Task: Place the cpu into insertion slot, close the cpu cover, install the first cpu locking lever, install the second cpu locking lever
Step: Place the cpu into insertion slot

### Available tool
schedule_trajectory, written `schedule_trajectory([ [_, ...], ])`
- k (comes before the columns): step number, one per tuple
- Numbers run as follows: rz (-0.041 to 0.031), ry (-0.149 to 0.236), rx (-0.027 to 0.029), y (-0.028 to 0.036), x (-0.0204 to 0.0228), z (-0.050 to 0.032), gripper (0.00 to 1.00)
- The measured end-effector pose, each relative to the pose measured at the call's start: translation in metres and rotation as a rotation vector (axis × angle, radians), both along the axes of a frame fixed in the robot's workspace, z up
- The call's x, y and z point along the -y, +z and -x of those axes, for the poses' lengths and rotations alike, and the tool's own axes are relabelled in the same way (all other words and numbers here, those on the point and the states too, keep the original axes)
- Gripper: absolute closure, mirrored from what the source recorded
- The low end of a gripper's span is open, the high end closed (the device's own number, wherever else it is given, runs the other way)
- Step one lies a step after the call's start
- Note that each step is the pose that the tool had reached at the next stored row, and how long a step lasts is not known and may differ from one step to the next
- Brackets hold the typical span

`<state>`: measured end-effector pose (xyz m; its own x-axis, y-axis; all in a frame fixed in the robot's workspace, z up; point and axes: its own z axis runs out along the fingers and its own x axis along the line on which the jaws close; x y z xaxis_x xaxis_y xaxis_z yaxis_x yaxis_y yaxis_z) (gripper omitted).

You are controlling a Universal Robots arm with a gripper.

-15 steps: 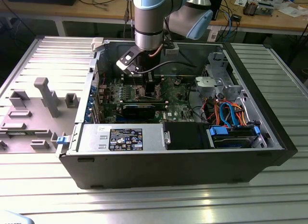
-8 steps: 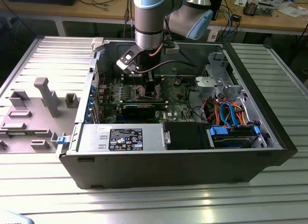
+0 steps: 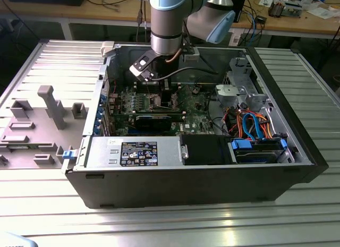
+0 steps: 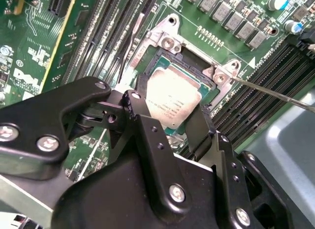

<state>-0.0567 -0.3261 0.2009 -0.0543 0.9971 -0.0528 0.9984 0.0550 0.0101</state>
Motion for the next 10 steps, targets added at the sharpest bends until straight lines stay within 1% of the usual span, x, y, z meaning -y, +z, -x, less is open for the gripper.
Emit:
schedule_trajectory([
  [10, -0.0005, -0.003, 0.0, -0.0002, -0.0001, 0.0, 0.45],
])
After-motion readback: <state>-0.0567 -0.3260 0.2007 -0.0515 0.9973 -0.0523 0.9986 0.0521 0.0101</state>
